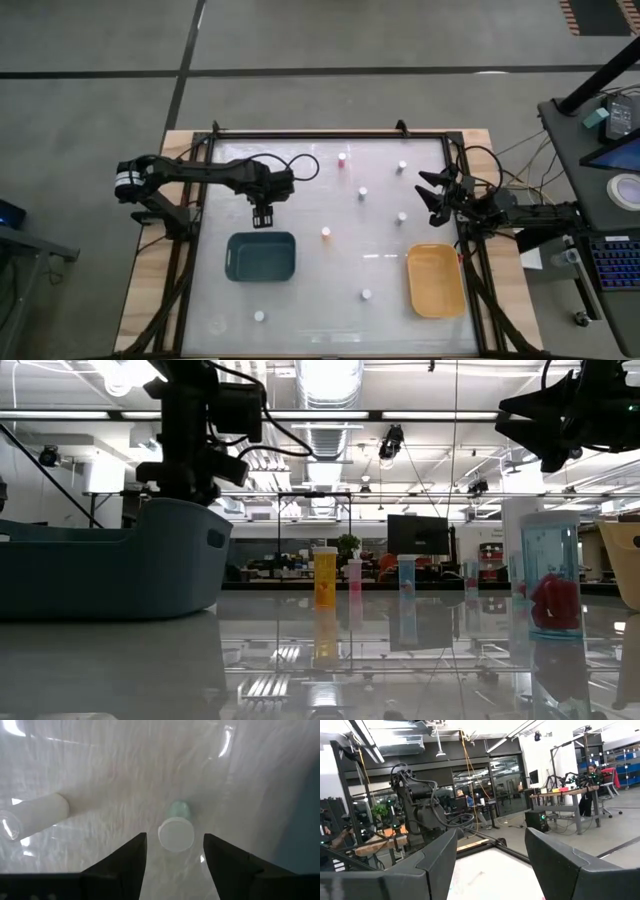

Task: Pick and place medicine bottles into bin by pill shape (circle, oval)
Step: Put the blue bottled tablets into the green bin

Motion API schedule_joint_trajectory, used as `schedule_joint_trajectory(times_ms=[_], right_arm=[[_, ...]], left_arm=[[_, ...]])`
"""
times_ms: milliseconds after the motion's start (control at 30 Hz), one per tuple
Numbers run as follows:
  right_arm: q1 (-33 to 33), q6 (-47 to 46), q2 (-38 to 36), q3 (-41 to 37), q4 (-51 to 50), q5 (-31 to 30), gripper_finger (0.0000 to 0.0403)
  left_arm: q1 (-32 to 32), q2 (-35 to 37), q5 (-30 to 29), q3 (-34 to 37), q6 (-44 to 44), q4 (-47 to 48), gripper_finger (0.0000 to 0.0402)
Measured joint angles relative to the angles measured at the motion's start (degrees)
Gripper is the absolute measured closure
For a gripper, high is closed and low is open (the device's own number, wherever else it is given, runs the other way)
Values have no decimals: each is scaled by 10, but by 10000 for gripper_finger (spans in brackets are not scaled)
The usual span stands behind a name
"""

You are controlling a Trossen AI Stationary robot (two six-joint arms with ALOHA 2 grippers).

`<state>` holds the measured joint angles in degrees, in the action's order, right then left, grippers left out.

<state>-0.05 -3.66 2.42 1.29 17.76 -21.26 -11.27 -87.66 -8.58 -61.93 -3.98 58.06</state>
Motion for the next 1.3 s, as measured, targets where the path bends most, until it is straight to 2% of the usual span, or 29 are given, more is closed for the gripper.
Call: schedule_joint_trajectory(times_ms=[633,1067,1300], right_arm=[[0,-2,0,0,0,0,177],[0,-4,0,0,1,0,177],[0,-4,0,0,1,0,177]], left_arm=[[0,-1,0,40,-9,-52,223],[0,-1,0,39,3,-51,299],[0,1,-6,22,2,-36,306]])
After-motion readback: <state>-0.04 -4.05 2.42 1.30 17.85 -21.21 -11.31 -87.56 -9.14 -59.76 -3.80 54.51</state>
